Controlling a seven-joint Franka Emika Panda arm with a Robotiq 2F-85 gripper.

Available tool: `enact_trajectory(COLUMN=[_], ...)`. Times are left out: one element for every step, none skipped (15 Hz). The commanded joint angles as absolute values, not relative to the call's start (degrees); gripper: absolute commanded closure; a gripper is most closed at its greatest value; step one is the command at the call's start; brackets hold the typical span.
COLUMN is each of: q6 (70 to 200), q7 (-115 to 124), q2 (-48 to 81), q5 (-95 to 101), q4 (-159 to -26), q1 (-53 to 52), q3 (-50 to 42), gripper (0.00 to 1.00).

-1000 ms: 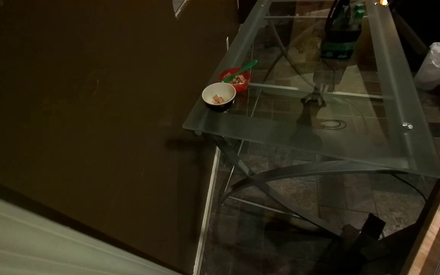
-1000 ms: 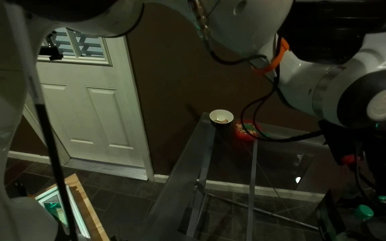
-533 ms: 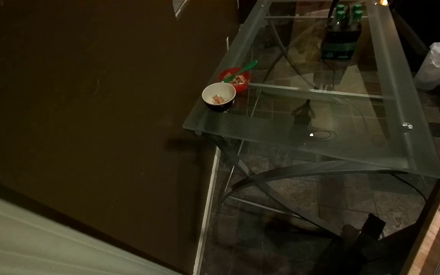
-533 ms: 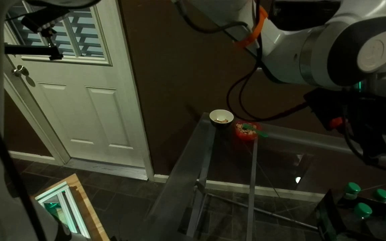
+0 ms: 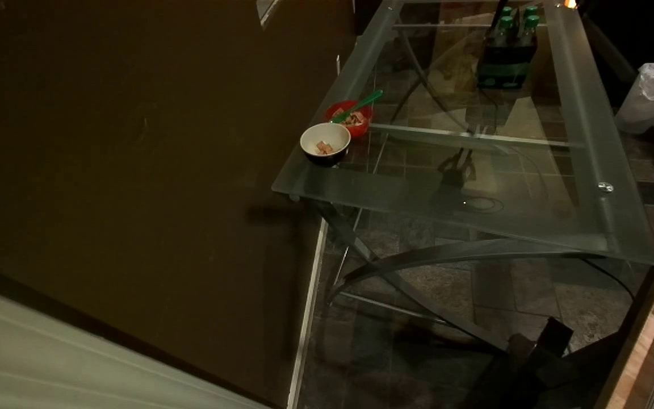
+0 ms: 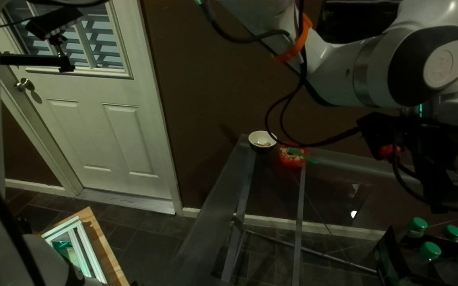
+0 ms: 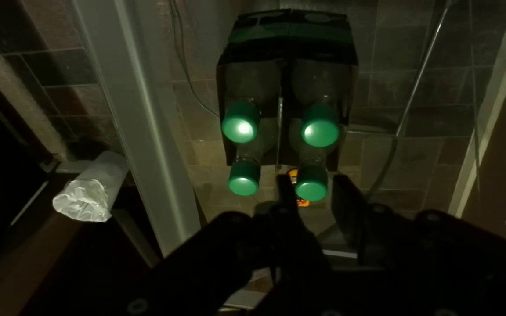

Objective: Move the packet of drinks to the left

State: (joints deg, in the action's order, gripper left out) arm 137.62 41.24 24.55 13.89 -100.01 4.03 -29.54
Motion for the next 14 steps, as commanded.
enact_trajectory(q6=[138.93,139.21,140.00,140.97,142.46,144.12,145.64,142.59,143.04,143.03,143.03,143.03,143.03,142.91], q7=[41.58,41.36,40.85,40.49,39.68,39.14,38.81,40.42,40.24,40.25,40.25,40.25,40.25,40.18], q2=[22.79,22.99,23.15,23.26,23.53,23.79,24.11,24.82,24.95,25.03,25.03,25.03,25.03,25.74], q5=[13.59,13.32,12.81,12.19,11.50,10.60,9.40,11.96,11.76,11.77,11.78,11.78,11.79,11.51], q4=[-102.69,-102.81,-103.03,-103.30,-103.56,-103.90,-104.05,-102.29,-102.44,-102.44,-102.43,-102.40,-102.40,-102.03], q1=[7.42,8.15,9.06,9.89,10.88,11.74,12.53,11.02,11.30,11.32,11.26,11.20,11.18,11.39], q3=[-27.08,-26.71,-26.19,-25.68,-25.08,-24.46,-23.86,-25.24,-25.16,-25.21,-25.19,-25.17,-25.16,-25.02], gripper=[0.40,0.32,0.26,0.20,0.12,0.06,0.00,0.00,0.10,0.02,0.00,0.00,0.00,0.00])
